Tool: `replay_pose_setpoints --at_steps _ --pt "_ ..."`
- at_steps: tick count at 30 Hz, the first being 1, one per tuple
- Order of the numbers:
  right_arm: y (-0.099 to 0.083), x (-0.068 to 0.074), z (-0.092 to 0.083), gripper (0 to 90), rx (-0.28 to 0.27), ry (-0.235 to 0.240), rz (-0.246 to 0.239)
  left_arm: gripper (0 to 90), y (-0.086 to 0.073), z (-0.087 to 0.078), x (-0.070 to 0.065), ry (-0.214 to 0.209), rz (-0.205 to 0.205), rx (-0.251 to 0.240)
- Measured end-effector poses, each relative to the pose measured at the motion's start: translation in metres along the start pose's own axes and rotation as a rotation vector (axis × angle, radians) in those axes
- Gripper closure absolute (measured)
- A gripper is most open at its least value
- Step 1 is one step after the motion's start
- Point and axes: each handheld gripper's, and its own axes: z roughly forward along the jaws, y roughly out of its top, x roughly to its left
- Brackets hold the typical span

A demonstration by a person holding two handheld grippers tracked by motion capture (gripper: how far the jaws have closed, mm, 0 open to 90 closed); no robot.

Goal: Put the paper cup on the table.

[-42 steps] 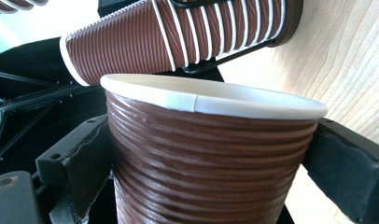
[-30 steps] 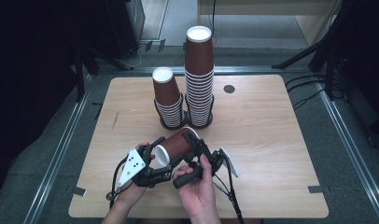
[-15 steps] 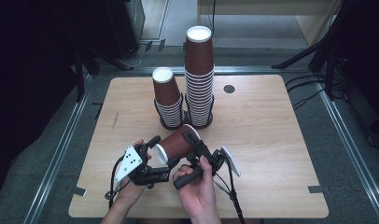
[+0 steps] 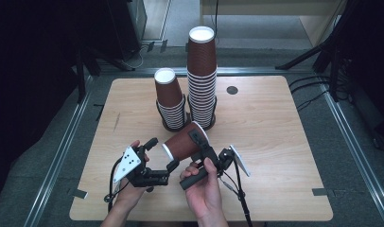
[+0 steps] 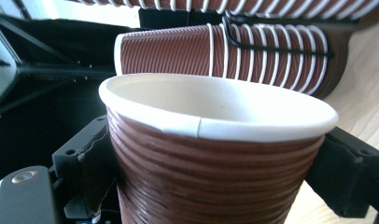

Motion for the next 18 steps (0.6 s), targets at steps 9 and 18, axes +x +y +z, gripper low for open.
replay_pose_setpoints --at_steps 9,18 --pt "0.010 0.000 -0.003 12.3 -0.051 -0.011 -0.136 0.0 -0.002 0.002 0.000 -0.004 -0.007 0.029" --pt "0.026 0.002 -0.008 12.3 -0.111 -0.023 -0.234 0.0 -0.001 0.002 0.005 0.007 -0.023 0.031"
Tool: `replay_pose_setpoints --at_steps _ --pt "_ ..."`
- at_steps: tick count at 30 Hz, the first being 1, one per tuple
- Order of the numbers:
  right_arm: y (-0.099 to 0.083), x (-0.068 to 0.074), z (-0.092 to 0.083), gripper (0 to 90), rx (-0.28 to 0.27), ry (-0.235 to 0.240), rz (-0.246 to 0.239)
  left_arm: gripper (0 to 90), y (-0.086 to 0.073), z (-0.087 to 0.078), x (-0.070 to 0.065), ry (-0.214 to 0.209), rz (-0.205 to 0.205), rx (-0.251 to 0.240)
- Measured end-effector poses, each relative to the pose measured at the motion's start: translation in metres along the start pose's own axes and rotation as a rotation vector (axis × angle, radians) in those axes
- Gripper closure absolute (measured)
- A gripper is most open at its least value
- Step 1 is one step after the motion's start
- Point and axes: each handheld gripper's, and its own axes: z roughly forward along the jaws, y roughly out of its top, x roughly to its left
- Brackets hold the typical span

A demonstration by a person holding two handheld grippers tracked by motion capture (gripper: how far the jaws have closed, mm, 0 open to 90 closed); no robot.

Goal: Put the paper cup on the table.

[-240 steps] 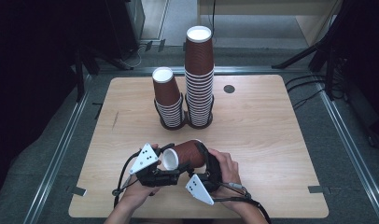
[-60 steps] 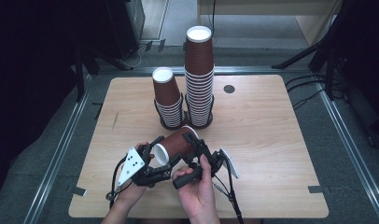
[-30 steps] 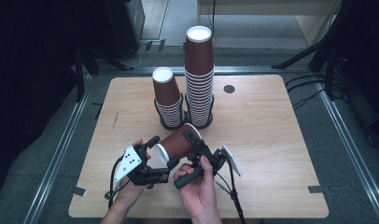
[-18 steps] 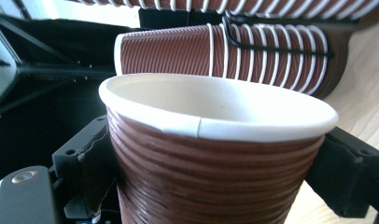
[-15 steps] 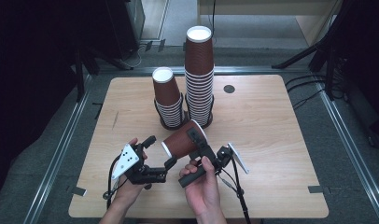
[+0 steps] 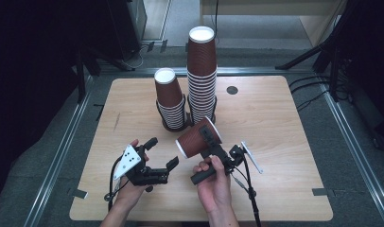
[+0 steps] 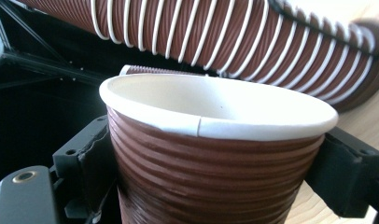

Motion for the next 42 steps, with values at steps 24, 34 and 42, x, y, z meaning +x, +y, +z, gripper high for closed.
replay_pose_setpoints --at_steps 24,34,42 --pt "0.020 0.013 -0.010 12.8 -0.174 -0.100 -0.599 0.0 -0.004 0.006 0.001 0.004 -0.002 0.029" --pt "0.023 0.024 -0.012 12.7 -0.239 -0.114 -0.786 0.0 -0.004 0.005 0.002 0.014 0.004 0.028" --pt "0.029 0.032 -0.012 12.6 -0.272 -0.132 -0.921 0.0 -0.005 0.005 0.002 0.018 0.004 0.033"
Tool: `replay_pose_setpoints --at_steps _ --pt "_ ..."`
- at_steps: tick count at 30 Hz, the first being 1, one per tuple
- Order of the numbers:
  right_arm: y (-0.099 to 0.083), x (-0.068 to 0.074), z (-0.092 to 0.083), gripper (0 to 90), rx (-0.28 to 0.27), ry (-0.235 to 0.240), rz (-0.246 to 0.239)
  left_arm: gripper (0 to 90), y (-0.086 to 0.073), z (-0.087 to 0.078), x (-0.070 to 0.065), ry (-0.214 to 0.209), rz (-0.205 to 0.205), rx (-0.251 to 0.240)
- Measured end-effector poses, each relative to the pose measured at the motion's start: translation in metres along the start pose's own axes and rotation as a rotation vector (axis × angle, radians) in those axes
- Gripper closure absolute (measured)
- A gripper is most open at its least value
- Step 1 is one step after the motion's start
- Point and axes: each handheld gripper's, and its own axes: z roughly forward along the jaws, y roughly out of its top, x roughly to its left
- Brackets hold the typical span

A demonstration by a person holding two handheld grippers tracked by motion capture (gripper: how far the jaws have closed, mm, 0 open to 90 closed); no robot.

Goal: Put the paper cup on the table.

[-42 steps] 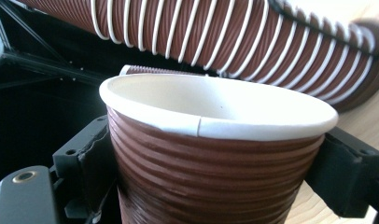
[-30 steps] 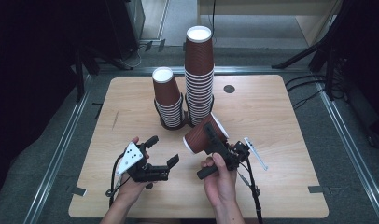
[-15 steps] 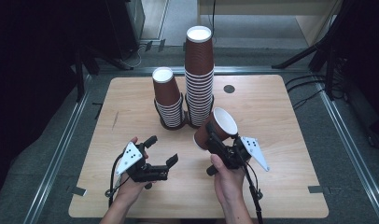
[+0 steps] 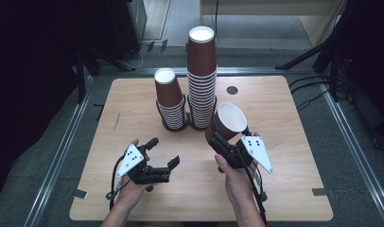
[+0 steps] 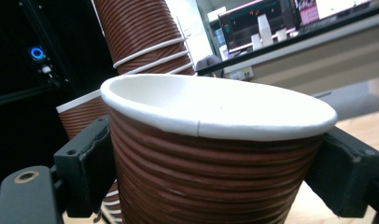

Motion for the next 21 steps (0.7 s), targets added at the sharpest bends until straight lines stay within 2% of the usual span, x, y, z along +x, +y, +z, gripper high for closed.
replay_pose_setpoints --at_steps 8,11,17,21 --pt "0.0056 0.0027 0.0003 12.6 -0.032 -0.022 -0.163 0.0 -0.0001 0.0001 0.0001 0.003 -0.002 0.000" --pt "0.0067 0.0033 -0.0002 12.6 -0.030 -0.026 -0.192 0.0 -0.0003 0.0002 0.0001 0.003 0.000 0.003" --pt "0.0077 0.0017 -0.0004 12.6 -0.037 -0.052 -0.284 0.0 -0.0006 0.0001 0.0006 0.008 0.003 0.008" --pt "0.0067 0.0003 0.0002 12.6 -0.049 -0.071 -0.378 0.0 -0.0006 0.0000 0.0004 0.008 0.004 0.009"
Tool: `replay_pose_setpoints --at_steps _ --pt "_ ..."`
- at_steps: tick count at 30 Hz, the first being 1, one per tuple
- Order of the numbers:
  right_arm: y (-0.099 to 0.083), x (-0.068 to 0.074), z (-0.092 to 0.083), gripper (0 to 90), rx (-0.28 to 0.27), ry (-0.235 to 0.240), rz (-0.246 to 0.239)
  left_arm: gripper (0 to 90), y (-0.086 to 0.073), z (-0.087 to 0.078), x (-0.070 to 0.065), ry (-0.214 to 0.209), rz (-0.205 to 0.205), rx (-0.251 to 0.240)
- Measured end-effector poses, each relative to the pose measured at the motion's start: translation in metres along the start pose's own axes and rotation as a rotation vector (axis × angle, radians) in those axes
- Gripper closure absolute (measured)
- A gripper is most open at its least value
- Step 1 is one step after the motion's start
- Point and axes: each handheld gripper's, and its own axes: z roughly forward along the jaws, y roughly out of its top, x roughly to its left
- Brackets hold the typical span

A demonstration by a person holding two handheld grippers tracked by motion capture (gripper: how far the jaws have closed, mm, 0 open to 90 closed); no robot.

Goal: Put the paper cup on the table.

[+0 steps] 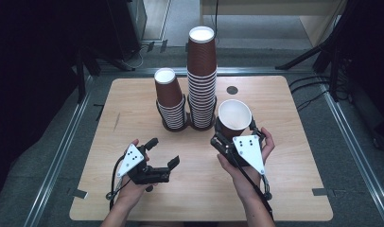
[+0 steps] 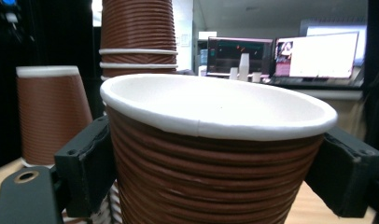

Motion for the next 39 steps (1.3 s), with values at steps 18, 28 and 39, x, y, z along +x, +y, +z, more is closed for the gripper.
replay_pose_setpoints --at_steps 18,28,39 --pt "-0.016 -0.031 0.017 12.5 0.024 -0.044 -0.116 0.0 -0.001 0.000 0.002 0.023 0.004 0.018" --pt "-0.032 -0.058 0.029 12.5 0.033 -0.103 -0.104 0.0 -0.004 0.000 0.005 0.039 0.006 0.033" --pt "-0.051 -0.072 0.041 12.4 0.073 -0.119 -0.103 0.0 -0.014 -0.002 0.017 0.113 0.017 0.072"
